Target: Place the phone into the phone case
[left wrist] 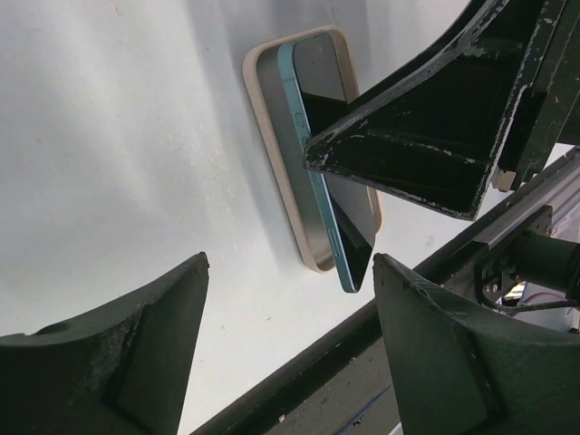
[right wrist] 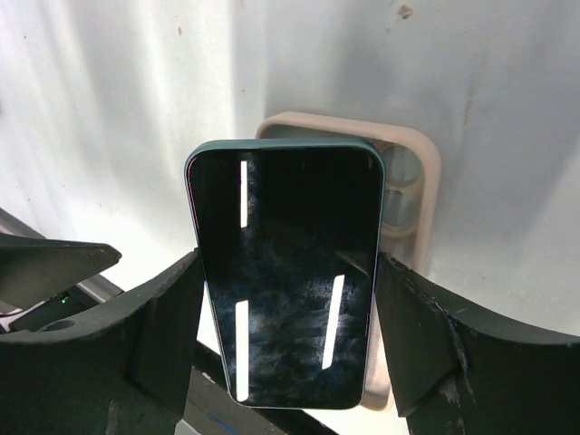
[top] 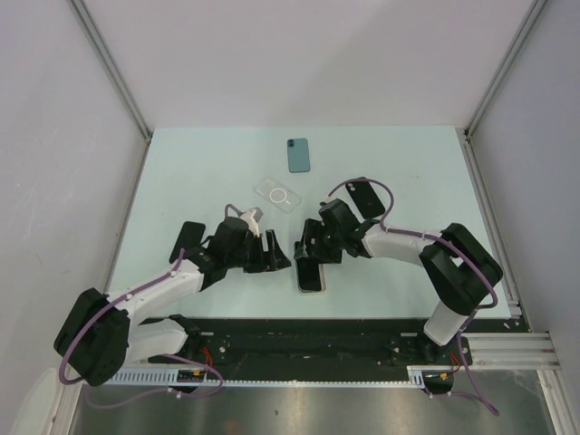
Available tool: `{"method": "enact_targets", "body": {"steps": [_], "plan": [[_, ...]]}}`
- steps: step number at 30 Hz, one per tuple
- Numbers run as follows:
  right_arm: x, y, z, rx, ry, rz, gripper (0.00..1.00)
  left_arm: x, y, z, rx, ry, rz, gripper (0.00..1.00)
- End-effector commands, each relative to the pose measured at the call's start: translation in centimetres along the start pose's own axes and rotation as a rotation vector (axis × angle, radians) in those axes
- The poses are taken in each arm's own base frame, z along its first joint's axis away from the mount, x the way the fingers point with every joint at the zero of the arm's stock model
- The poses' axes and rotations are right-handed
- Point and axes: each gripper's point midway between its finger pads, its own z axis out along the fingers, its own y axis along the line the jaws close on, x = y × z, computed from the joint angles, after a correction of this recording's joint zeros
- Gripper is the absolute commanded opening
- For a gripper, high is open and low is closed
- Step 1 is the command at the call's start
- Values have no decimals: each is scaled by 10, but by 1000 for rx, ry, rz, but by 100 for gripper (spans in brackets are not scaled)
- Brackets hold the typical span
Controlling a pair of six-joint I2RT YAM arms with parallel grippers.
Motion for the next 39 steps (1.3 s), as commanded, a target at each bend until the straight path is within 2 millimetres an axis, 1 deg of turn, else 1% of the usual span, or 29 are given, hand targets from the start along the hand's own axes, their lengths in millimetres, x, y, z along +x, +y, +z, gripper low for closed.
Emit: {"method": "enact_targets", "body": {"steps": [1, 7, 12, 14, 21, 22, 25, 33, 36, 39], "plan": [[-15, -2, -12, 54, -64, 2, 54, -6, -10, 1, 28, -11, -9, 78], [-12, -7, -13, 84, -59, 16, 61, -6, -11, 0, 36, -8, -13, 79], [-12, -8, -13, 89, -58, 14, 67, -5, -11, -2, 39, -15, -15, 80], [-13, -6, -15, 85, -62, 13, 70, -5, -12, -2, 41, -15, -15, 81], [-16, 2, -19, 63, -69, 13, 74, -9, -17, -3, 52, -17, -12, 84], [-16, 2, -20, 63, -69, 16, 76, -9, -17, -3, 54, -17, -10, 84], [-16, 3, -21, 59, -70, 20, 79, -11, -18, -4, 56, -22, -9, 85], [-18, 7, -28, 52, -79, 23, 81, -12, -25, -4, 93, -20, 21, 86], [-20, 6, -33, 54, -82, 24, 81, -14, -29, -2, 104, -16, 18, 82], [-22, 5, -39, 56, -92, 18, 79, -17, -30, 4, 106, -10, 11, 80]]}}
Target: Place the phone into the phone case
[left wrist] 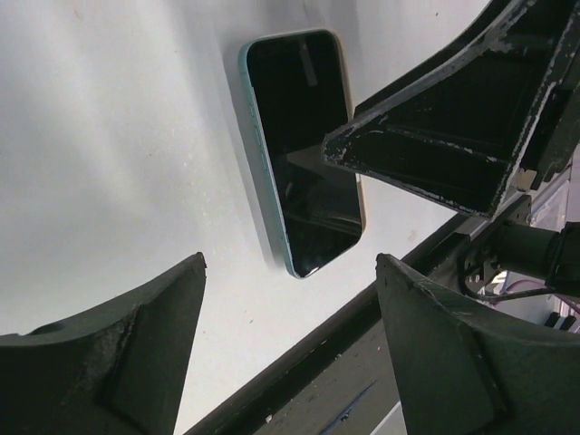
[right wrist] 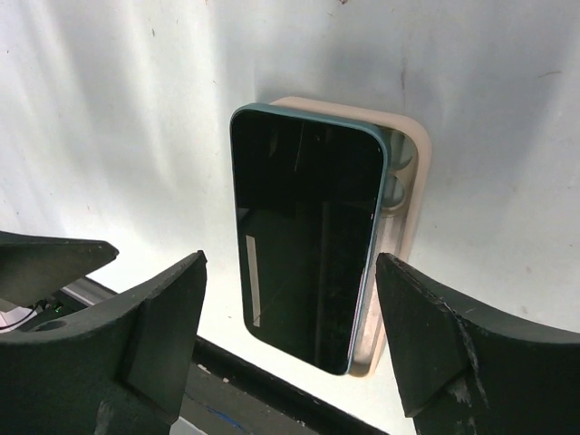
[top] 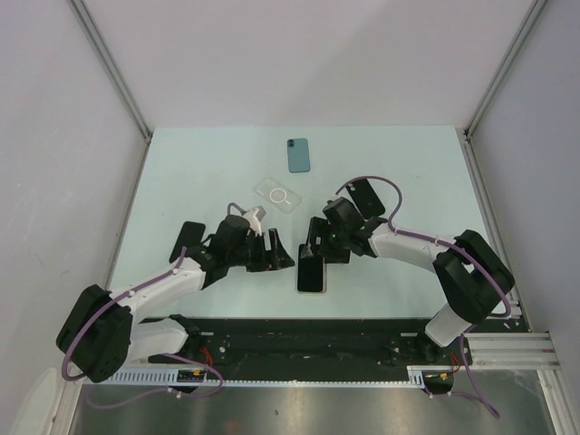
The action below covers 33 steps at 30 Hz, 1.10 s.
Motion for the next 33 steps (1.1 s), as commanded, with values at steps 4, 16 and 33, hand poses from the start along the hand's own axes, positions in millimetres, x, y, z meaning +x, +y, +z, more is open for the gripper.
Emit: {"method": "enact_targets", "body": {"steps": [4, 16, 33], "plan": [[-25, 2, -24, 15, -80, -22, 77, -24, -21, 13, 53, -27, 17, 75], [-17, -12, -6, 12, -18, -79, 68, -17, -23, 48, 107, 50, -21, 60], [3, -40, 9, -3, -11, -48, 54, 6, -33, 77, 118, 129, -2, 39]]}}
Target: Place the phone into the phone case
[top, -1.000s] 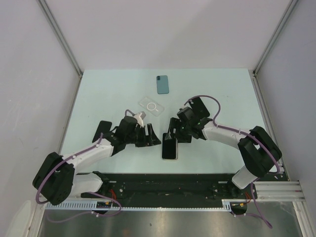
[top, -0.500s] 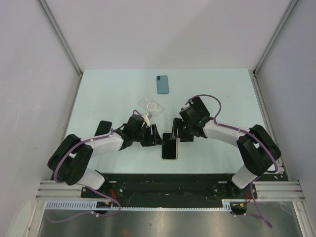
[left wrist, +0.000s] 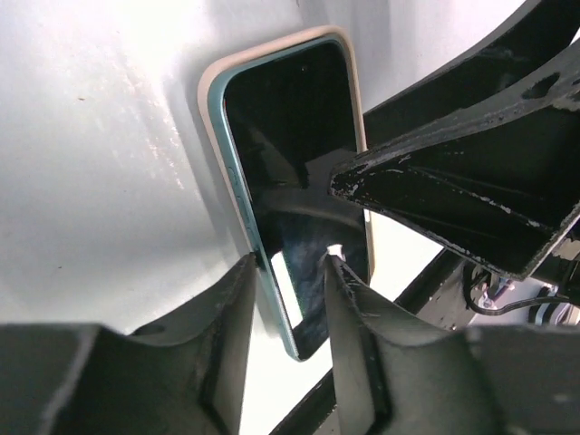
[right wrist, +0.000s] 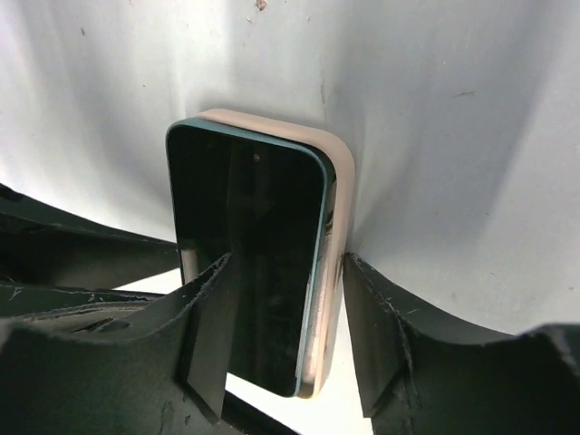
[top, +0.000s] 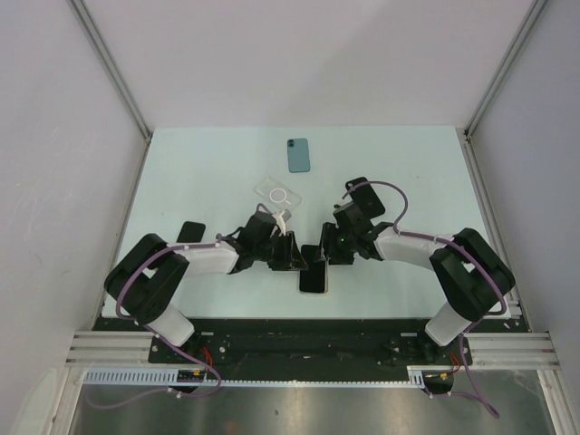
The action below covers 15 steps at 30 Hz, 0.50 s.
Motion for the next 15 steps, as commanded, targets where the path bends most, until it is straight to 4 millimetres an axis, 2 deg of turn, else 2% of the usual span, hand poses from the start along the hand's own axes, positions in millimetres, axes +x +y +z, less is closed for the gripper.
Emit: {"method": "enact_targets", "body": {"steps": [1, 2, 5, 9, 11, 15], "plan": [[1, -4, 1, -27, -22, -2, 51, -12, -30, 4, 70, -28, 33, 37], [6, -9, 2, -28, -12, 5, 49, -12, -34, 5, 76, -31, 41, 36], [10, -6, 5, -65, -6, 26, 44, -13, -40, 6, 83, -32, 44, 32], [21, -13, 7, -61, 12, 59, 39, -9, -37, 10, 69, -16, 23, 33], [16, -8, 6, -84, -11, 59, 39, -7, -32, 10, 46, -16, 13, 36], [13, -9, 0, -93, -21, 54, 43, -6, -20, 3, -27, -33, 5, 51]]}}
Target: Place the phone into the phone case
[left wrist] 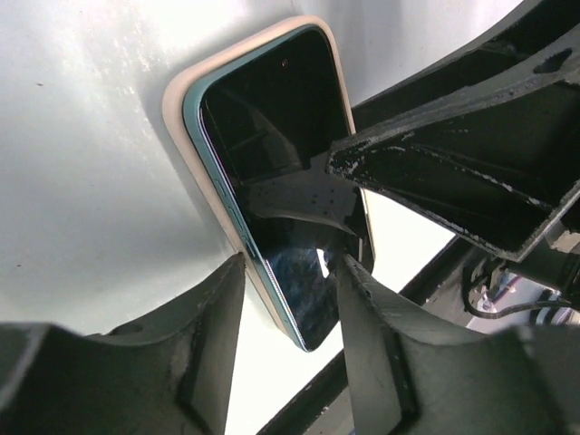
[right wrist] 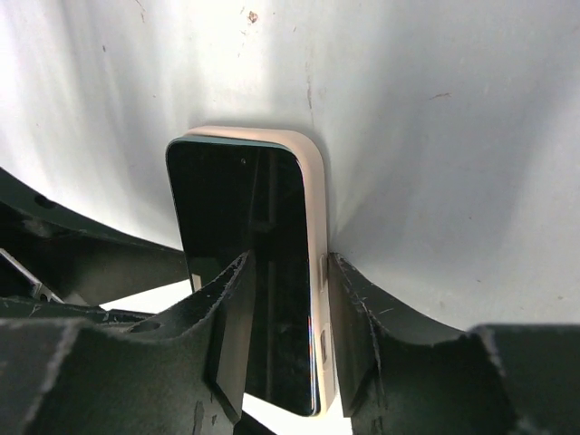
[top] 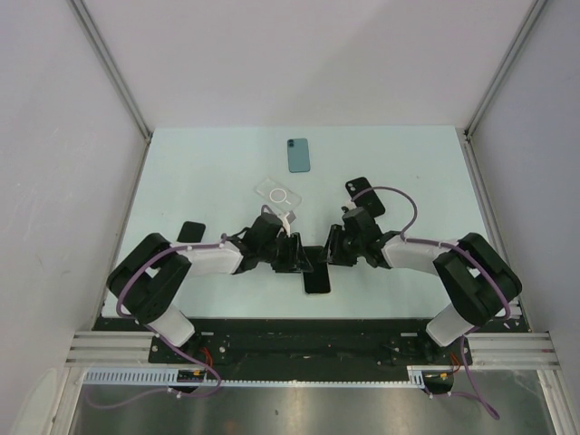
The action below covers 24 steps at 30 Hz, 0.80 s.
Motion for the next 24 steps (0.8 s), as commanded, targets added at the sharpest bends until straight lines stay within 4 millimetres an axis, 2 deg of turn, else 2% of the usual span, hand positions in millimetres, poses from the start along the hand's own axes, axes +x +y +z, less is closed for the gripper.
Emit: {"method": "enact_targets", "body": {"steps": [1, 5, 10, 14, 22, 23, 24], "plan": [[13, -3, -5, -14, 35, 7, 46, -13, -13, -7, -6, -60, 11, 53], [9, -7, -12, -33, 25, 12, 53, -14, -10, -12, -28, -74, 5, 55], [13, -13, -17, -59, 19, 13, 56, -8, -8, -6, -26, -41, -12, 48], [28, -14, -18, -119, 39, 31, 57, -3, -9, 0, 1, -14, -33, 42], [39, 3, -17, -260, 72, 57, 60, 9, -12, 4, 53, 26, -64, 35], [42, 9, -20, -296, 91, 66, 60, 10, -12, 5, 60, 27, -64, 34], [35, 19, -22, -350, 68, 60, 61, 11, -13, 5, 67, 31, -67, 34]]}}
